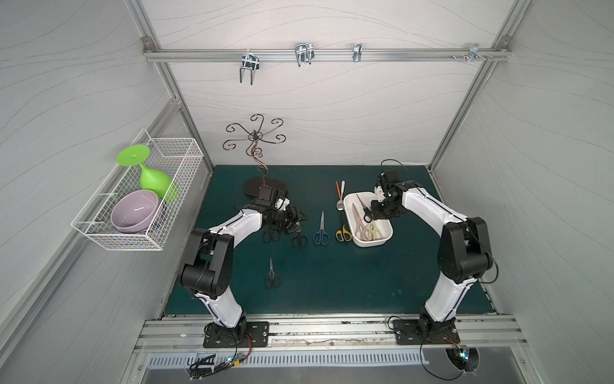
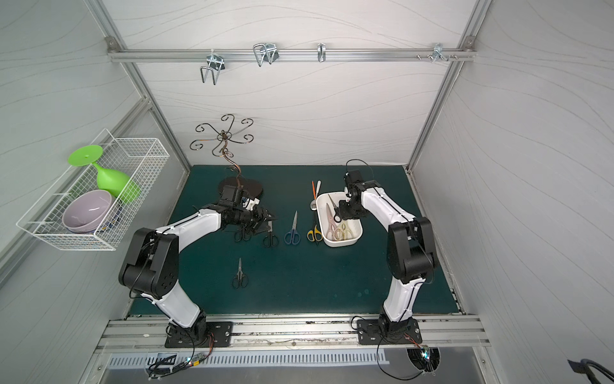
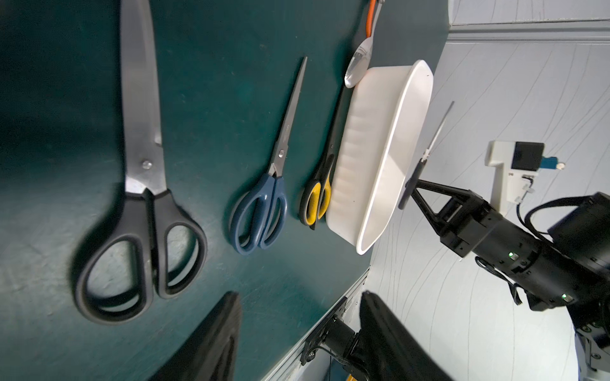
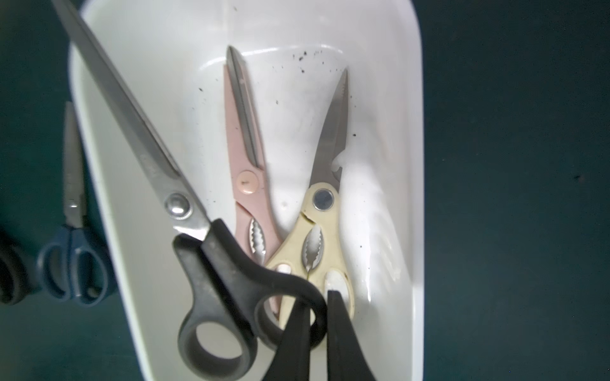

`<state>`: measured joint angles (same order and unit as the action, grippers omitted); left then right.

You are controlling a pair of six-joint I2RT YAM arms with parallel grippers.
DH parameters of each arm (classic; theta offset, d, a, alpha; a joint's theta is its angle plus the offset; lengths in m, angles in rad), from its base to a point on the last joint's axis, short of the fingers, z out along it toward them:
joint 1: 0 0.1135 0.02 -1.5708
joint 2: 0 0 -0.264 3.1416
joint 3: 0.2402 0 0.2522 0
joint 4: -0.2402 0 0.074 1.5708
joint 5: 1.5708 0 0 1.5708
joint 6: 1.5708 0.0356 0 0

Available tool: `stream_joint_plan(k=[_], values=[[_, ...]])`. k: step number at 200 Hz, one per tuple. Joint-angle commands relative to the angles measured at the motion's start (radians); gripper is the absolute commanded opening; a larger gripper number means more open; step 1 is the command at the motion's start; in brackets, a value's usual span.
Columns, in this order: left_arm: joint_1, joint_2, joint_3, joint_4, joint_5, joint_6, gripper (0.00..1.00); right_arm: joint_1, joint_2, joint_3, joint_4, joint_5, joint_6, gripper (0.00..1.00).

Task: Take the scissors out of the storage box
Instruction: Pick up the scissors from the storage box.

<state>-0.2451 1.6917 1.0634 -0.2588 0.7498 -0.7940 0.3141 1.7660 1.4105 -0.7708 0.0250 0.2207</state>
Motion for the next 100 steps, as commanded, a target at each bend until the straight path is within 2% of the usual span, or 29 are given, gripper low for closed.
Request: stream_joint_plan(k=[1,54,100], values=[[-0.037,-0.052,0.012,0.150,0.052,-0.032,0.61,0.022,-0.083,-0.035,0.018,-0.059,0.105,0.05],[-0.197,-0.093,-0.033,0.442,0.008,-0.118,0.59,0.201,-0.225,-0.163,0.146,-0.119,0.314,0.05],[-0.293,-0.115,-0.065,0.498,-0.074,-0.113,0.59,0.274,-0.245,-0.190,0.206,-0.149,0.415,0.05]])
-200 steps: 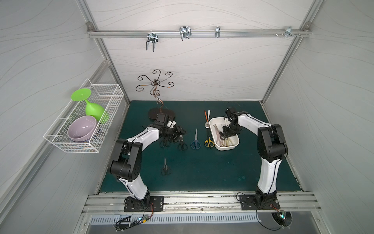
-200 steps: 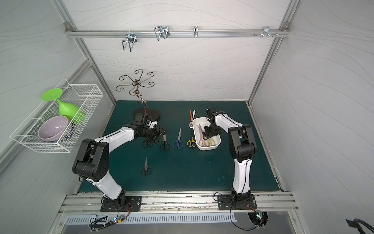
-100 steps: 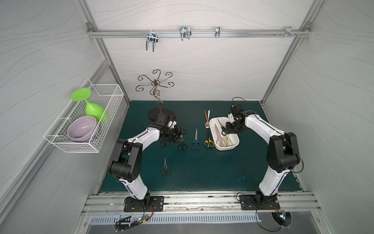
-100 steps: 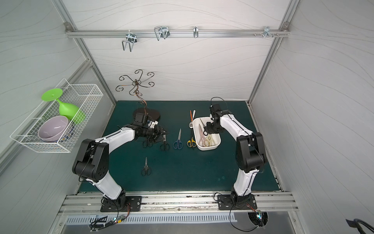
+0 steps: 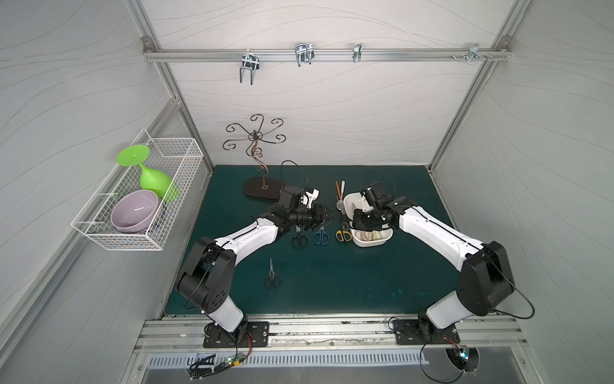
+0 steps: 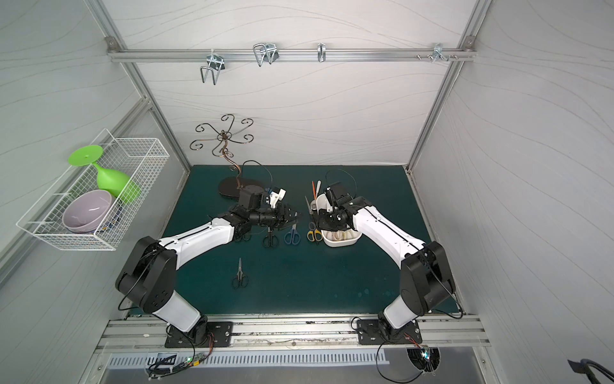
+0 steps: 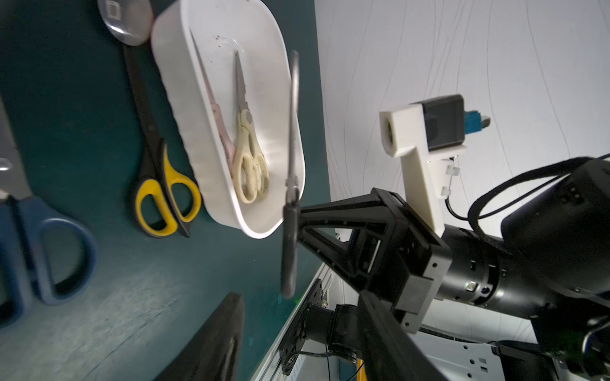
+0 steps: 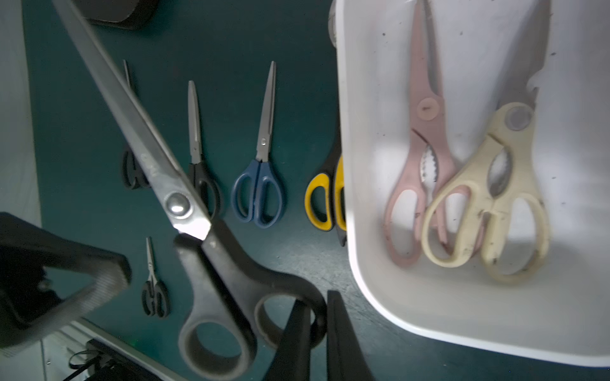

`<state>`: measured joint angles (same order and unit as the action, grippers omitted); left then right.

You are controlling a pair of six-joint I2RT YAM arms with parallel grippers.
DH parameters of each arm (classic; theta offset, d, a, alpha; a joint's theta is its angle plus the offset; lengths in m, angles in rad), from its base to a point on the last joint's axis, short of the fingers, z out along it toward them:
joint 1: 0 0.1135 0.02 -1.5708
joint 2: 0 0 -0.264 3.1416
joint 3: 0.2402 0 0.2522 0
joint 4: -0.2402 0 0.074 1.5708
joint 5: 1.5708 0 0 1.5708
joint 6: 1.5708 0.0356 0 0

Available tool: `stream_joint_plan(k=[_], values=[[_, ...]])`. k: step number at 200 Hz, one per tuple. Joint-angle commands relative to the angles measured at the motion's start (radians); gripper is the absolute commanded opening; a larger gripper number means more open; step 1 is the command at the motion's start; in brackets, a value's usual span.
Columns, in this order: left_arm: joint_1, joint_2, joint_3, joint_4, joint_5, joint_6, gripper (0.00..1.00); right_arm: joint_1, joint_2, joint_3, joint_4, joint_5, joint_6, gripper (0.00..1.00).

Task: Take the scissors out of the storage box
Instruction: Pick up the scissors from the storage box.

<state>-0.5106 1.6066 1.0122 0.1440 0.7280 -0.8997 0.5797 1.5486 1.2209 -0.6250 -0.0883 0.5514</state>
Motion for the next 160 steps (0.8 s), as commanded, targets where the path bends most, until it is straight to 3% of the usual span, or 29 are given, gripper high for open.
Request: stream_joint_plan(k=[1,82,136,160], values=[[-0.028,-0.031,-0.014,0.096,-0.053,-0.007,0.59,0.009,-0.027,0.000,0.062,-0.039,0.085,0.05],[-0.059,-0.007,-0.004,0.082,-0.078,-0.004,0.49,0.010,-0.028,-0.001,0.121,-0.124,0.138,0.05],[-0.061,0.008,0.001,0.083,-0.083,-0.008,0.32,0.011,-0.041,-0.006,0.123,-0.123,0.141,0.05],[-0.060,0.013,0.003,0.086,-0.079,-0.011,0.18,0.011,-0.039,-0.003,0.125,-0.123,0.138,0.05]])
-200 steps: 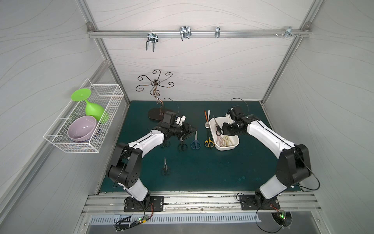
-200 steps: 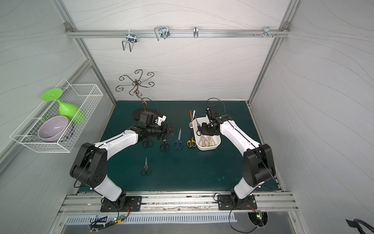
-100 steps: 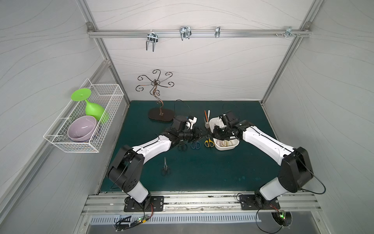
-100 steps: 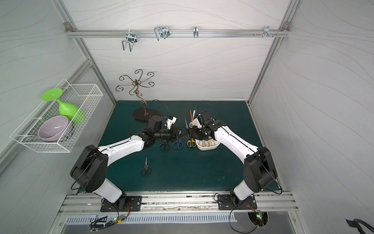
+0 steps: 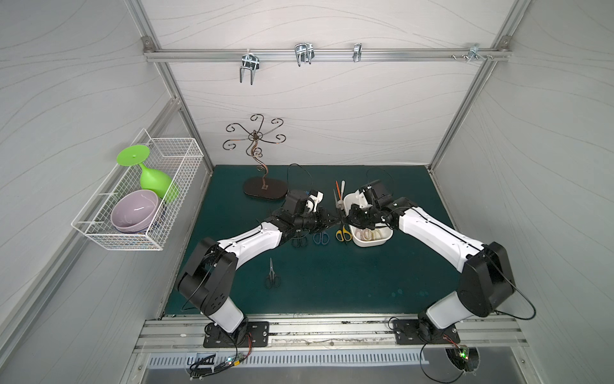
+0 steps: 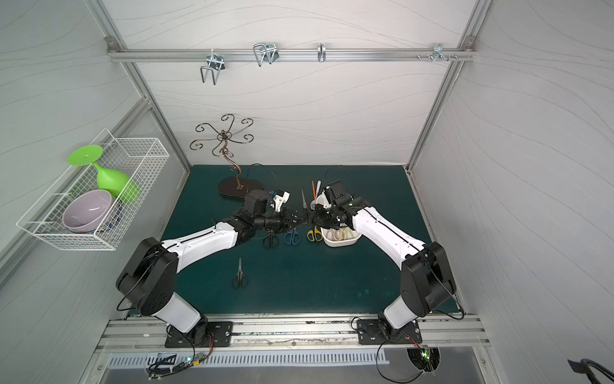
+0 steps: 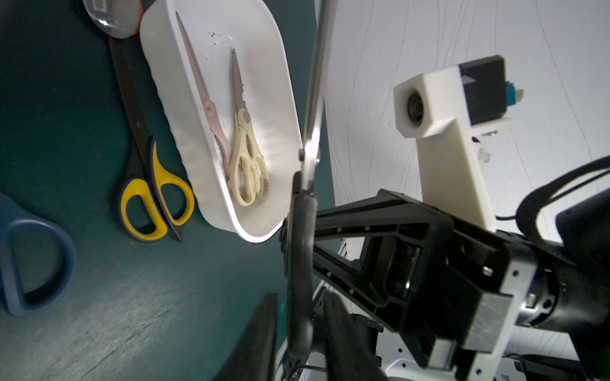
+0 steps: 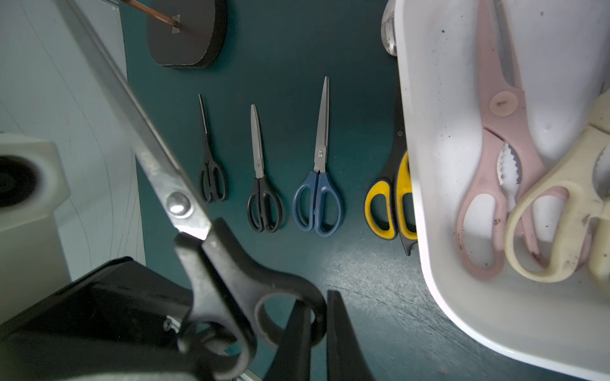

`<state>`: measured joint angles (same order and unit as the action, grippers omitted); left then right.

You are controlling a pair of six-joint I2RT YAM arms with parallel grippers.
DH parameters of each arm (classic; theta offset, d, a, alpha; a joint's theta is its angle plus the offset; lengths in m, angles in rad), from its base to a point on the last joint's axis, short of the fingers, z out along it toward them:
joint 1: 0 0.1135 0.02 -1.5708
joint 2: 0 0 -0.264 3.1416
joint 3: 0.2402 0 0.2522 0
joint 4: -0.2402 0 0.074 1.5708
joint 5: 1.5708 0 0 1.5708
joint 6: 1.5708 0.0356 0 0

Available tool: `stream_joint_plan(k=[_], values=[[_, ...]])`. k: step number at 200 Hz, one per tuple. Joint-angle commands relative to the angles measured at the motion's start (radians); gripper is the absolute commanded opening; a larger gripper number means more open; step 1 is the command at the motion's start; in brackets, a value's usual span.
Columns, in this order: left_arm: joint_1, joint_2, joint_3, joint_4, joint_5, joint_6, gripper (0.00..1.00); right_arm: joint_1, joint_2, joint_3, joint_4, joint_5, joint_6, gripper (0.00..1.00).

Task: Take the scissors out of the storage box
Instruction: Pick up the scissors from the storage box.

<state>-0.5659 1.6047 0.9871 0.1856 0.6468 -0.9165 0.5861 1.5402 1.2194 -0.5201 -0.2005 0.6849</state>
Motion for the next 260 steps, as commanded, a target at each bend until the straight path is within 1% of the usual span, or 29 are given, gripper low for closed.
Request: stream_joint_plan(k=[1,13,22,27,55,73,84,104,115,127,153,164,172,183,197,214,235,260], values=[[-0.005,0.015,0.028,0.045,0.002,0.005,0.18,0.004,-0.030,-0.001,0.020,-0.011,0.006,0.05],[-0.006,0.015,0.029,0.045,0.003,0.005,0.16,0.004,-0.030,0.000,0.021,-0.013,0.008,0.06],[-0.005,0.015,0.030,0.045,0.001,0.007,0.10,0.004,-0.029,0.000,0.021,-0.013,0.007,0.05],[-0.005,0.014,0.030,0.044,0.001,0.007,0.08,0.004,-0.030,-0.001,0.021,-0.014,0.008,0.05],[-0.005,0.016,0.032,0.043,0.002,0.005,0.06,0.004,-0.031,0.000,0.024,-0.016,0.008,0.06],[-0.005,0.014,0.031,0.038,0.004,0.005,0.02,0.004,-0.032,-0.001,0.028,-0.021,0.003,0.09],[-0.005,0.010,0.030,0.034,0.004,0.008,0.03,0.004,-0.033,-0.001,0.028,-0.011,-0.003,0.16],[-0.004,0.004,0.030,0.013,0.018,0.016,0.05,0.003,-0.038,0.006,0.022,0.014,-0.015,0.35],[-0.002,-0.004,0.030,-0.012,0.025,0.031,0.05,-0.004,-0.043,0.016,0.010,0.033,-0.024,0.40],[0.001,-0.019,0.026,-0.056,0.029,0.054,0.05,-0.019,-0.058,0.021,0.004,0.042,-0.039,0.42],[0.032,-0.073,0.005,-0.193,0.059,0.128,0.08,-0.076,-0.097,0.014,-0.006,0.059,-0.063,0.43],[0.052,-0.102,-0.005,-0.296,0.088,0.176,0.10,-0.099,-0.108,0.011,-0.011,0.059,-0.076,0.43],[0.066,-0.125,-0.012,-0.385,0.104,0.220,0.10,-0.109,-0.115,0.009,-0.017,0.057,-0.085,0.43],[0.082,-0.164,-0.035,-0.493,0.109,0.273,0.10,-0.117,-0.120,0.002,-0.021,0.064,-0.096,0.43],[0.097,-0.221,-0.074,-0.587,0.104,0.315,0.10,-0.121,-0.123,-0.010,-0.015,0.066,-0.100,0.43],[0.110,-0.285,-0.127,-0.660,0.094,0.335,0.10,-0.124,-0.115,-0.018,-0.003,0.053,-0.099,0.43],[0.122,-0.329,-0.183,-0.738,0.107,0.364,0.10,-0.124,-0.103,-0.016,0.002,0.036,-0.100,0.43],[0.125,-0.348,-0.272,-0.725,0.147,0.368,0.11,-0.124,-0.104,-0.021,0.018,0.033,-0.097,0.43]])
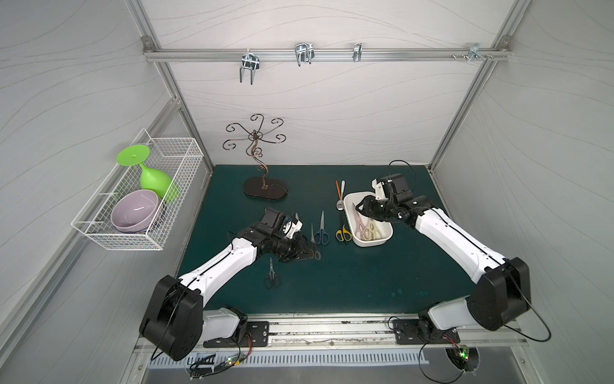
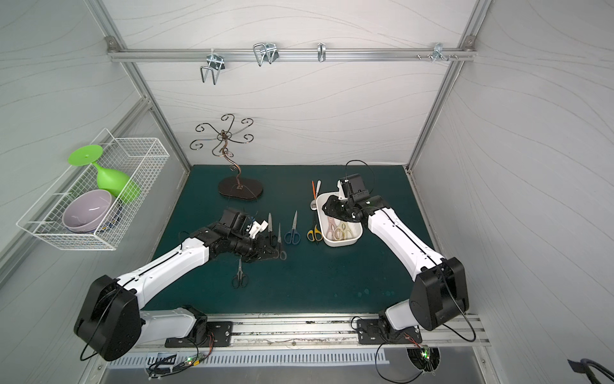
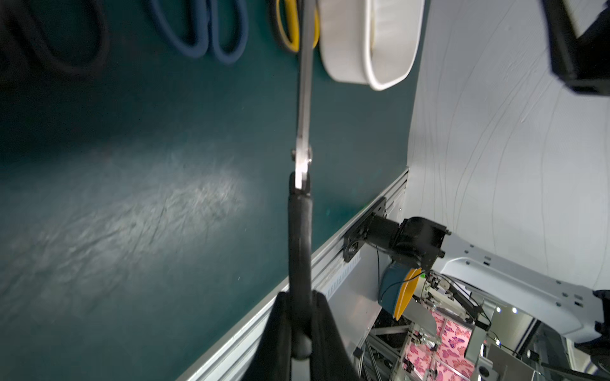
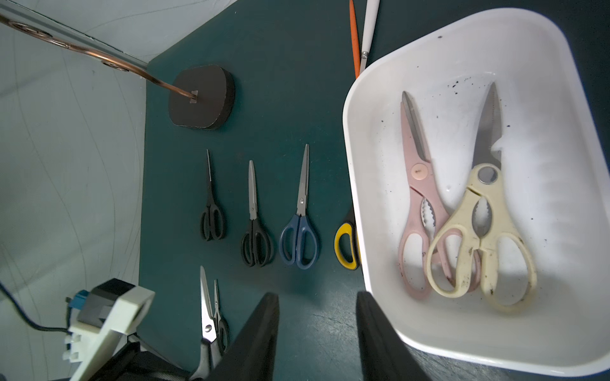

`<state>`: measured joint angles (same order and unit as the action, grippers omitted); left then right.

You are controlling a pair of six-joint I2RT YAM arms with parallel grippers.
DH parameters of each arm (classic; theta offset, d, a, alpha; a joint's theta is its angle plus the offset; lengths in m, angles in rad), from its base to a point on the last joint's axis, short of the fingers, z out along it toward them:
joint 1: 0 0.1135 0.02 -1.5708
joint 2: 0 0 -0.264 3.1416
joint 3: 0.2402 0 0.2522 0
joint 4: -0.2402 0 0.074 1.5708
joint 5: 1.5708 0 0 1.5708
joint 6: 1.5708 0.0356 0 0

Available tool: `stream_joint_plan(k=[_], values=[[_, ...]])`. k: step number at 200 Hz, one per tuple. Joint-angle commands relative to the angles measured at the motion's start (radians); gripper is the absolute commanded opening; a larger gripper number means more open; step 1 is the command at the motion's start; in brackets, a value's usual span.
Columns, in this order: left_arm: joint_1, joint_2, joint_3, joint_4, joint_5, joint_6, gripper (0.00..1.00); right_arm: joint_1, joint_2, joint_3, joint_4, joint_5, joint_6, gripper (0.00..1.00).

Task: Take the scissors out of the storage box
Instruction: Pick up the scissors from the storage box, then place the scissors at the center of the board.

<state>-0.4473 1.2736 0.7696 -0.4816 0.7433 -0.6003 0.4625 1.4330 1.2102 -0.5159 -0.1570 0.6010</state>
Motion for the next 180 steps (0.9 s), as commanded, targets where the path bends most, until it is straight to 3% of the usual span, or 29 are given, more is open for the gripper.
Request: stream_joint_plan(k=[1,41,129,180], values=[[0.007,-0.017,-0.058,-0.056,0.051,0.050,0.11,-0.002,0.004,-0.013,0.014,-0.011,-0.013,0.43],[0.006,-0.022,-0.173,0.040,0.064,-0.031,0.11,-0.001,0.003,-0.037,0.023,-0.001,-0.013,0.43],[0.016,0.072,-0.184,0.008,-0.055,-0.038,0.13,-0.008,-0.012,-0.065,0.040,0.005,-0.038,0.42],[0.025,0.081,-0.164,-0.063,-0.119,-0.026,0.31,-0.015,-0.041,-0.081,0.052,0.027,-0.052,0.42]])
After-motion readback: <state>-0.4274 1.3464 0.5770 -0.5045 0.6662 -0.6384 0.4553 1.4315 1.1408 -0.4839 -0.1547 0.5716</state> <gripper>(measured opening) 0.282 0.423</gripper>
